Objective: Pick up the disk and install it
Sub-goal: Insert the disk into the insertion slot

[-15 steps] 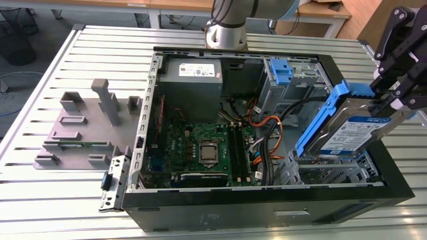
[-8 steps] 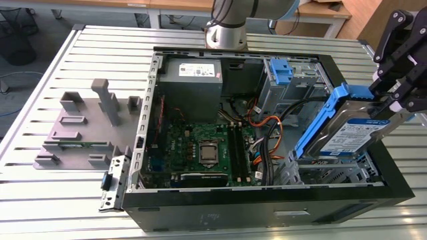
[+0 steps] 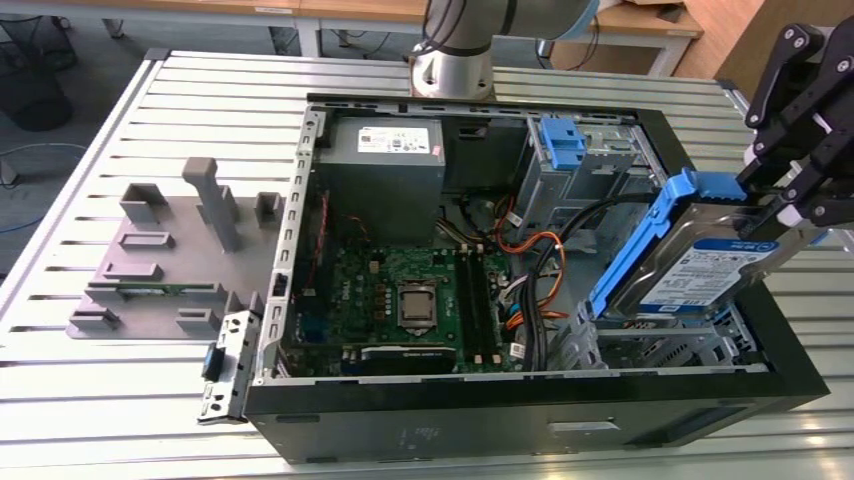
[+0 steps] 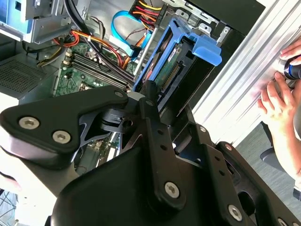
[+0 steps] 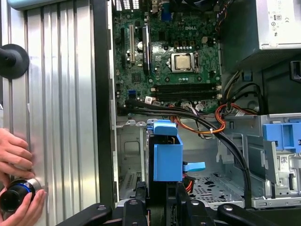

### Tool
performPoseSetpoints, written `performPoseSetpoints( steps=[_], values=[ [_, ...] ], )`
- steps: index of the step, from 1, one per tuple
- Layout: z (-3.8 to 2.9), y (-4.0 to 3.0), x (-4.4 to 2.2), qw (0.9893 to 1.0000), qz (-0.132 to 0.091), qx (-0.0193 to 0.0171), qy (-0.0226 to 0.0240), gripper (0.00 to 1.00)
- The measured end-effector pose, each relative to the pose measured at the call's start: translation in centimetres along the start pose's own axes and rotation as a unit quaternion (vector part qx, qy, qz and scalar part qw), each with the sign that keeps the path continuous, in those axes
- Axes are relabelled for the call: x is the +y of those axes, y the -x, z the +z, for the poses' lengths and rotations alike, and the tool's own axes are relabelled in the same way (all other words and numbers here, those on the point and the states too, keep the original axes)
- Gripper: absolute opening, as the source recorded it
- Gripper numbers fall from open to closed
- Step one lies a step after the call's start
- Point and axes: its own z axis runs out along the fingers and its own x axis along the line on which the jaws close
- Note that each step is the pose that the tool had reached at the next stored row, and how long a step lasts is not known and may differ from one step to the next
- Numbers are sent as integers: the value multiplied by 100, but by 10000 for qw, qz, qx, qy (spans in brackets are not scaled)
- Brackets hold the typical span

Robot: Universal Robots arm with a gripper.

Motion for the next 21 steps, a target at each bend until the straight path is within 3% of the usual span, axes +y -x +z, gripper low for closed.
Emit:
performPoseSetpoints(
  steps=[21],
  values=[
    [65, -1, -14, 10000, 0, -1, 0, 35]
  ],
)
